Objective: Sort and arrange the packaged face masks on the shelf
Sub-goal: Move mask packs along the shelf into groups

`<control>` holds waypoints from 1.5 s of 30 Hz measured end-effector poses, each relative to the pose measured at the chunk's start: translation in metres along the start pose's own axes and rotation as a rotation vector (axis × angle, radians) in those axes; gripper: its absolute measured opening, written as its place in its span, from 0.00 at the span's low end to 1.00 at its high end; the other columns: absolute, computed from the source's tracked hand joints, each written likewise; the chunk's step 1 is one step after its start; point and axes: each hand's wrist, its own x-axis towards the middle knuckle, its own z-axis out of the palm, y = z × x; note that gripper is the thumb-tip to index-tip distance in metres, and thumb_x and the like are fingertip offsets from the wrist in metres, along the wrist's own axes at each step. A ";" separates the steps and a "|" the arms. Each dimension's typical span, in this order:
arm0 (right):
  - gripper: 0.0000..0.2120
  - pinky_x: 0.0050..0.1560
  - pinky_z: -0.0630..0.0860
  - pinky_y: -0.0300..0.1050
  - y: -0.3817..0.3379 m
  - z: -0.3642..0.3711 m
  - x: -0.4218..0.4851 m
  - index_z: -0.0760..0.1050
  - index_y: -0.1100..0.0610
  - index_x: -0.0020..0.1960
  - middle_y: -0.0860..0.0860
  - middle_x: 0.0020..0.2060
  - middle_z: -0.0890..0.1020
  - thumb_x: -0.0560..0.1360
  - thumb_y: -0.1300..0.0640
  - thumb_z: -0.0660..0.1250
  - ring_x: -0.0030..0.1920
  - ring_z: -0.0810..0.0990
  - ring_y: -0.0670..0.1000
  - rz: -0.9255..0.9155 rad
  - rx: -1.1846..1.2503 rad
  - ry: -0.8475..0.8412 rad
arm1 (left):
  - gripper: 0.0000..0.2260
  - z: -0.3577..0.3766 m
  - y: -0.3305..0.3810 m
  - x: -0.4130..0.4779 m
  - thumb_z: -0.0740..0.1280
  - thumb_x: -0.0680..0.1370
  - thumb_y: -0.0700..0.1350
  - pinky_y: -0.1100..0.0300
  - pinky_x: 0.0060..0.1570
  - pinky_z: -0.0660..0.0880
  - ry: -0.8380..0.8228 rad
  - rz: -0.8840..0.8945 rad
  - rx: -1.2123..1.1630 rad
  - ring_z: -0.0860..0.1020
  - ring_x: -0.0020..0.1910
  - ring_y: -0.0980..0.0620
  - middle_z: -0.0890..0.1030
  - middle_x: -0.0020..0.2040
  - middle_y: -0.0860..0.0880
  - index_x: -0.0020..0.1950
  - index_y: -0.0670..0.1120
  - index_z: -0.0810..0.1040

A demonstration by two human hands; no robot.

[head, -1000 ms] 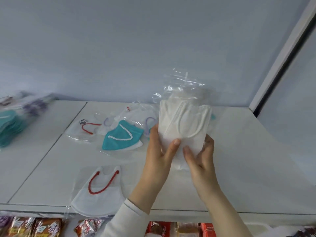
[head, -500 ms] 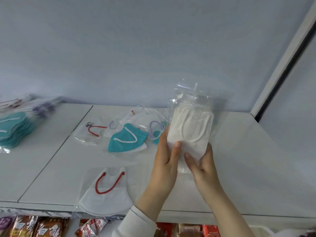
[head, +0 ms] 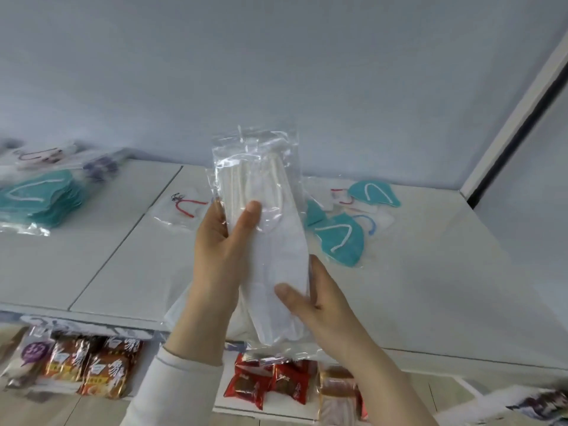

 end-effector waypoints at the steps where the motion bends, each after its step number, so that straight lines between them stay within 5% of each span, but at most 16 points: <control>1: 0.15 0.45 0.72 0.25 0.003 0.009 -0.003 0.65 0.41 0.54 0.22 0.45 0.75 0.69 0.45 0.65 0.51 0.74 0.27 0.015 -0.020 -0.060 | 0.05 -0.011 0.001 -0.005 0.69 0.72 0.48 0.61 0.36 0.77 0.061 -0.001 0.010 0.80 0.35 0.57 0.82 0.35 0.55 0.46 0.48 0.77; 7: 0.14 0.47 0.76 0.35 0.031 0.073 -0.016 0.72 0.46 0.54 0.39 0.49 0.81 0.71 0.44 0.68 0.50 0.80 0.39 0.128 0.057 -0.242 | 0.04 -0.090 0.004 -0.044 0.69 0.75 0.48 0.60 0.33 0.75 0.381 -0.113 0.064 0.78 0.32 0.55 0.80 0.34 0.54 0.45 0.49 0.77; 10: 0.18 0.50 0.74 0.30 0.039 0.121 -0.022 0.70 0.42 0.59 0.34 0.54 0.79 0.71 0.44 0.68 0.55 0.78 0.36 0.161 0.082 -0.378 | 0.14 -0.140 0.009 -0.071 0.69 0.71 0.54 0.55 0.41 0.76 0.482 -0.163 0.115 0.81 0.41 0.49 0.82 0.42 0.49 0.51 0.47 0.78; 14: 0.18 0.50 0.77 0.34 0.045 0.197 -0.036 0.69 0.39 0.58 0.30 0.51 0.79 0.69 0.46 0.65 0.54 0.78 0.35 0.224 0.063 -0.576 | 0.10 -0.213 0.024 -0.116 0.67 0.77 0.47 0.57 0.45 0.78 0.664 -0.196 0.084 0.81 0.47 0.49 0.83 0.48 0.48 0.57 0.46 0.77; 20: 0.10 0.56 0.77 0.45 0.065 0.330 -0.066 0.73 0.49 0.57 0.45 0.52 0.83 0.76 0.56 0.66 0.53 0.81 0.43 0.322 -0.089 -0.730 | 0.15 -0.353 0.025 -0.193 0.66 0.77 0.43 0.57 0.47 0.78 0.806 -0.262 -0.041 0.81 0.53 0.47 0.82 0.55 0.44 0.63 0.42 0.74; 30: 0.07 0.37 0.72 0.27 0.110 0.534 -0.133 0.74 0.50 0.51 0.39 0.38 0.84 0.75 0.61 0.65 0.39 0.81 0.35 0.615 -0.221 -0.997 | 0.15 -0.551 0.007 -0.317 0.67 0.77 0.42 0.46 0.58 0.76 1.198 -0.465 -0.165 0.80 0.56 0.43 0.81 0.57 0.42 0.63 0.42 0.73; 37: 0.06 0.41 0.76 0.32 0.107 0.621 -0.093 0.75 0.51 0.50 0.39 0.41 0.85 0.75 0.60 0.64 0.44 0.83 0.40 0.609 -0.180 -0.980 | 0.15 -0.637 0.007 -0.286 0.69 0.76 0.43 0.46 0.56 0.77 1.262 -0.440 -0.173 0.80 0.55 0.42 0.81 0.56 0.41 0.61 0.40 0.73; 42: 0.13 0.46 0.78 0.37 0.077 0.688 -0.007 0.75 0.50 0.54 0.45 0.47 0.84 0.70 0.50 0.65 0.48 0.83 0.44 0.455 -0.092 -0.933 | 0.14 -0.707 0.035 -0.186 0.68 0.76 0.42 0.58 0.45 0.79 1.137 -0.317 -0.060 0.81 0.48 0.48 0.81 0.52 0.43 0.60 0.39 0.72; 45: 0.10 0.50 0.78 0.43 0.051 0.722 0.052 0.76 0.51 0.54 0.49 0.49 0.84 0.73 0.52 0.65 0.50 0.83 0.48 0.348 -0.052 -0.862 | 0.18 -0.738 0.064 -0.115 0.70 0.74 0.45 0.59 0.44 0.78 1.058 -0.231 0.027 0.80 0.47 0.50 0.80 0.51 0.43 0.60 0.38 0.72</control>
